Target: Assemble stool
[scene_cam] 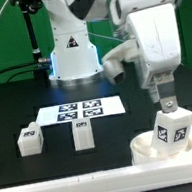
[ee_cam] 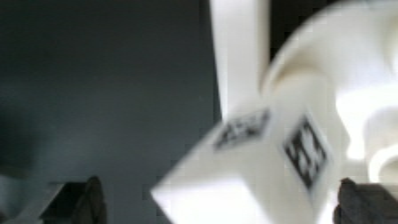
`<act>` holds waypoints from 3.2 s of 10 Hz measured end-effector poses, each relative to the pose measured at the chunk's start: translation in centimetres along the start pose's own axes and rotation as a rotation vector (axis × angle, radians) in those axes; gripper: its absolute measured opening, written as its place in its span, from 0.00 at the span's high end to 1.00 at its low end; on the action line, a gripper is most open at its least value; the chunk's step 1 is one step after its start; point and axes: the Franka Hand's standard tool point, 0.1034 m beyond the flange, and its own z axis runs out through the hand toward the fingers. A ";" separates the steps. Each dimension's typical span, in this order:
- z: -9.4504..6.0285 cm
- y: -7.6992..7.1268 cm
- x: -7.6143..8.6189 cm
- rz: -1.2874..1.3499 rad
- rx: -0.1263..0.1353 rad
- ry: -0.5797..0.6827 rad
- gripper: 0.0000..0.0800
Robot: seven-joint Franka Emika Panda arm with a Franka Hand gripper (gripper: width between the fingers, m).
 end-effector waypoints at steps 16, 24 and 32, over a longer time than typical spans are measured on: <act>0.0 0.5 -2.1 0.513 0.233 -0.265 0.19; 0.7 -1.1 -1.2 0.725 0.272 -0.320 0.19; 1.5 -0.6 -1.9 0.841 0.314 -0.316 0.53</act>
Offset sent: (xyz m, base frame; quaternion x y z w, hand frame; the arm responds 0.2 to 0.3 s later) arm 0.0002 0.0071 0.0051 0.0432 -0.0447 0.0653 0.9959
